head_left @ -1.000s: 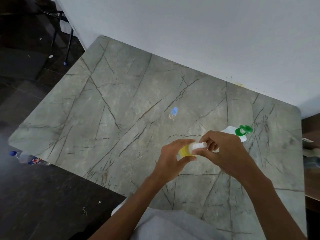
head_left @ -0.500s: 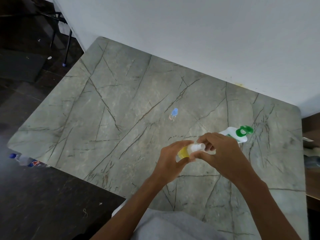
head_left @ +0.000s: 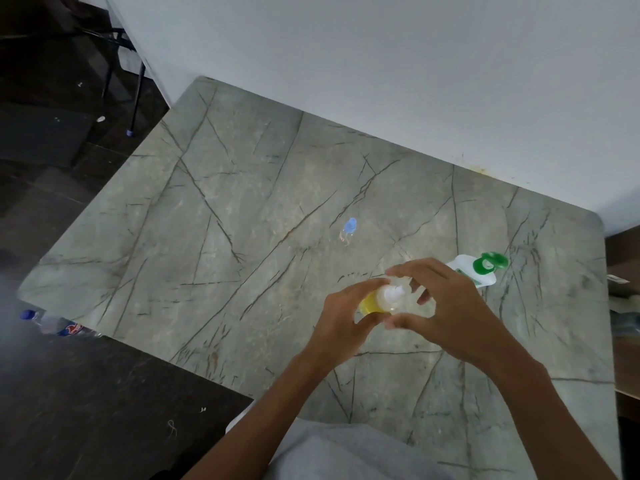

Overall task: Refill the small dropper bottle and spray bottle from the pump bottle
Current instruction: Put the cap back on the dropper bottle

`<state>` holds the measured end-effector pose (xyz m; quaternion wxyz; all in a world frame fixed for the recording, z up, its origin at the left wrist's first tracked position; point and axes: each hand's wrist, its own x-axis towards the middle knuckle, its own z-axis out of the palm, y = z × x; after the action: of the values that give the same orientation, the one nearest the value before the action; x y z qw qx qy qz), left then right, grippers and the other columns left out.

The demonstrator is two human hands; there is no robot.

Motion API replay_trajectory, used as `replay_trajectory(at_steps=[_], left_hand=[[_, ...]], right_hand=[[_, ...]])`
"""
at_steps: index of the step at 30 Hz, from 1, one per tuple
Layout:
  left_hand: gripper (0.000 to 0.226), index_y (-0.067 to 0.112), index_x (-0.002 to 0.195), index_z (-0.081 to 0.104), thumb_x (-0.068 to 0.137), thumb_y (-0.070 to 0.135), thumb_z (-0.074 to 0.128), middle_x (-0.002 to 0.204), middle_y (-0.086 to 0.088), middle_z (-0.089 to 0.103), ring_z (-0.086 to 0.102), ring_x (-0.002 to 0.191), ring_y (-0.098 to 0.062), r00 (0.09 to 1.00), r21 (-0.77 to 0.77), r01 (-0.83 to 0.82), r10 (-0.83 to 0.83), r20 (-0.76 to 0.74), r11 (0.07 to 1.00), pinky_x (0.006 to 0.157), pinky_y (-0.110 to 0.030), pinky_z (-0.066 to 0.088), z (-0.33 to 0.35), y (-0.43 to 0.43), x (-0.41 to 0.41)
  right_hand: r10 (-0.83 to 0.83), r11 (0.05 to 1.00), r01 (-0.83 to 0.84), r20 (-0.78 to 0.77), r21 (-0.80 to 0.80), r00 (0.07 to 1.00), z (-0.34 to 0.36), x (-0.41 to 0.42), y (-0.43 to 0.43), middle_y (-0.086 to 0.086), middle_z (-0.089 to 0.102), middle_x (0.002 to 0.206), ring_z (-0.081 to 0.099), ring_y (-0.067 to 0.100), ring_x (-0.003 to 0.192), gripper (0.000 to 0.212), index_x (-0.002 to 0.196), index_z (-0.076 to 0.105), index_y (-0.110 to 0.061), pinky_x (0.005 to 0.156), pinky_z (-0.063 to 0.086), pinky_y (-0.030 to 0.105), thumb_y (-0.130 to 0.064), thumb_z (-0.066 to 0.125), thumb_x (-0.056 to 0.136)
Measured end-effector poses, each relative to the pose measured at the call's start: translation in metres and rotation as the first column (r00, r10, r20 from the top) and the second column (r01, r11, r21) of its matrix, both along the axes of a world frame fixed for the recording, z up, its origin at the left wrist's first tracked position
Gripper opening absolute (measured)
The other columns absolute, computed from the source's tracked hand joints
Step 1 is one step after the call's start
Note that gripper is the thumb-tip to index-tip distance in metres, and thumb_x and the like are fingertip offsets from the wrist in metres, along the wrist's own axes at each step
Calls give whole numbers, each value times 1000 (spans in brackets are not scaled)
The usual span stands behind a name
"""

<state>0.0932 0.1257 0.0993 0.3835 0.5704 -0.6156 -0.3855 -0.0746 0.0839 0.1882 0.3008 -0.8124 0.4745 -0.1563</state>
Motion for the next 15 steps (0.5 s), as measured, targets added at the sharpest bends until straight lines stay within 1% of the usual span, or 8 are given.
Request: replay_trajectory(at_steps=[2, 3, 4, 7, 9, 11, 13, 15], left_hand=[[49, 23, 127, 61, 80, 26, 78, 122, 11, 66, 56, 105, 14, 1000, 15, -5, 5, -6, 1000, 92, -7, 43, 0, 0, 0], [49, 22, 126, 61, 80, 26, 78, 120, 12, 67, 55, 102, 16, 1000, 19, -4, 4, -5, 1000, 90, -5, 42, 0, 1, 0], [48, 22, 125, 62, 80, 26, 78, 119, 13, 66, 55, 101, 17, 1000, 19, -1, 1, -1, 1000, 89, -4, 41, -1, 1, 0], [47, 23, 125, 61, 81, 29, 76, 116, 21, 62, 54, 100, 18, 1000, 15, 4, -4, 17, 1000, 87, -3, 41, -2, 2, -1], [47, 23, 126, 61, 82, 31, 76, 119, 16, 65, 57, 103, 12, 1000, 16, 3, -4, 19, 1000, 88, -7, 44, -4, 1, 0], [47, 22, 126, 61, 82, 30, 76, 122, 11, 66, 60, 107, 5, 1000, 18, 2, -2, 9, 1000, 91, -13, 47, -6, 0, 0], [47, 22, 126, 61, 82, 29, 77, 120, 13, 66, 58, 105, 10, 1000, 20, -6, 6, -2, 1000, 90, -9, 45, -5, 0, 0], [48, 21, 125, 62, 80, 26, 77, 117, 16, 64, 54, 101, 18, 1000, 17, -2, 2, -7, 1000, 88, -3, 40, -2, 0, 0]], right_hand=[[40, 998, -39, 7, -55, 999, 0, -1, -3, -15, 62, 99, 59, 2, 83, 39, 103, 64, -29, 67, 48, 12, -31, 81, 68], [25, 997, -24, 12, -69, 1000, 0, -1, -3, -12, 64, 93, 60, 2, 79, 31, 99, 67, -26, 67, 48, 12, -30, 80, 70], [-6, 997, 6, 7, -71, 1000, -1, 0, -4, -13, 64, 86, 59, 1, 74, 27, 94, 68, -24, 66, 47, 11, -35, 78, 71], [-103, 991, 95, -79, -91, 992, -5, 4, -4, -18, 58, 74, 56, -1, 64, 38, 85, 62, -25, 56, 43, 11, -58, 69, 68], [-100, 994, 96, -70, -55, 993, -7, 4, -3, -18, 57, 83, 55, 0, 71, 49, 94, 61, -27, 60, 44, 14, -60, 74, 61], [-63, 998, 63, -19, 13, 998, -8, 2, -2, -18, 58, 95, 57, 1, 81, 57, 107, 60, -29, 65, 48, 14, -54, 80, 59], [-36, 999, 36, 19, 9, 999, -8, 1, -1, -13, 63, 97, 60, 2, 82, 45, 107, 65, -25, 69, 49, 12, -40, 80, 67], [-68, 997, 69, 34, -46, 997, -9, 1, -1, -10, 66, 89, 61, 2, 77, 30, 98, 69, -21, 68, 48, 11, -34, 78, 72]])
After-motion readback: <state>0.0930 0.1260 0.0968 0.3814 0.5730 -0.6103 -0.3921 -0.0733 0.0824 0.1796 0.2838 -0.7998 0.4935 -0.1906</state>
